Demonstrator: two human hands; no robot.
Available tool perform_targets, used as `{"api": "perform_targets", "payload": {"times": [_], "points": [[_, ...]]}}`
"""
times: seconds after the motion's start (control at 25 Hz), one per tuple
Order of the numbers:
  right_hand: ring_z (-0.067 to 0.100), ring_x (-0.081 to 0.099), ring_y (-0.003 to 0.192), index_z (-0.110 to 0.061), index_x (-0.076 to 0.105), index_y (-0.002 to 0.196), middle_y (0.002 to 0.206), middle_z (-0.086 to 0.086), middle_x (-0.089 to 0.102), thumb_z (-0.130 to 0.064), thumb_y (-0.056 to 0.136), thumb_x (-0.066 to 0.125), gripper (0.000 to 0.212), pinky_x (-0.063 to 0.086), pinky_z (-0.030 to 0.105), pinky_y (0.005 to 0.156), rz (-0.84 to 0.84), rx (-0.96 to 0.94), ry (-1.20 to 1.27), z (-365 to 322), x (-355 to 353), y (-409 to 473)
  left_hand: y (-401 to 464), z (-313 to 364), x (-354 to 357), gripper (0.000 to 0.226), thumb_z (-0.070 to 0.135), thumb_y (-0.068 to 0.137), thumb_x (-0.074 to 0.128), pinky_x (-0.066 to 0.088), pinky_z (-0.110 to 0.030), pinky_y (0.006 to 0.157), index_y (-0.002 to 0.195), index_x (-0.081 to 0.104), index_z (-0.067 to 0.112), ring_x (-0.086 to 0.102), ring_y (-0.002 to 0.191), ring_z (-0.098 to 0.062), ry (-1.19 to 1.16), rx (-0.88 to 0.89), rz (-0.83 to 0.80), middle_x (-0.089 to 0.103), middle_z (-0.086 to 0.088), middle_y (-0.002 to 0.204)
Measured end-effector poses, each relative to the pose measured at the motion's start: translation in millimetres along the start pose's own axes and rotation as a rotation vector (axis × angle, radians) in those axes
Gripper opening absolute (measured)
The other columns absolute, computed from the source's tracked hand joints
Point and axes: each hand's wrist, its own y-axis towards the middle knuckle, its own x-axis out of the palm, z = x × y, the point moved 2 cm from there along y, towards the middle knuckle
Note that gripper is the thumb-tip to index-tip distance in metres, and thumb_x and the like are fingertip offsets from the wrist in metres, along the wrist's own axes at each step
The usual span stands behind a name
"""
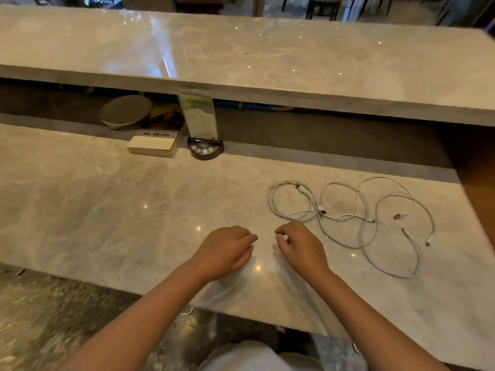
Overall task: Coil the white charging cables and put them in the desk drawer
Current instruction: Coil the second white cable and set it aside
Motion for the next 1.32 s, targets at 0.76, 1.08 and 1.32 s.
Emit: {"api": "perform_targets", "payload": {"times": [0.76, 1.08, 1.32], "points": [[0.019, 0.061, 0.083, -0.018, 0.069, 0.088, 0.087, 0.001, 0.070, -0.014, 0.084, 0.056, 0.014, 0.043, 0.033, 0.083, 0.050, 0.117, -0.006, 114.1, -77.5, 86.4, 100.2, 37.0, 95.5, 0.063, 0.062, 0.090, 0.012, -0.010, -0.051, 0.114, 0.144, -0.013, 0.041, -0.024, 0.140, -0.012, -0.031, -0.402, -0.530, -0.028, 0.010, 0.150], [0.003, 0.062, 0.061, -0.013, 0.068, 0.083, 0.073, 0.003, 0.069, -0.009, 0.086, 0.060, 0.010, 0.049, 0.009, 0.060, 0.206, 0.144, 0.617, 82.2, -210.8, 97.0, 103.0, 31.4, 72.7, 0.052, 0.047, 0.095, 0.027, 0.010, -0.033, 0.114, 0.137, 0.042, 0.019, 0.012, 0.143, -0.012, -0.249, -0.299, -0.215, 0.032, 0.002, 0.150], [0.012, 0.064, 0.068, -0.012, 0.069, 0.086, 0.072, 0.003, 0.071, -0.008, 0.087, 0.058, 0.012, 0.054, 0.018, 0.068, 0.136, 0.098, 0.869, 50.1, -230.9, 76.2, 155.3, 25.6, 33.1, 0.010, 0.014, 0.086, 0.065, 0.043, -0.013, 0.063, 0.086, 0.055, 0.017, 0.053, 0.072, -0.006, -0.557, -0.789, 0.380, 0.058, 0.001, 0.079]]}}
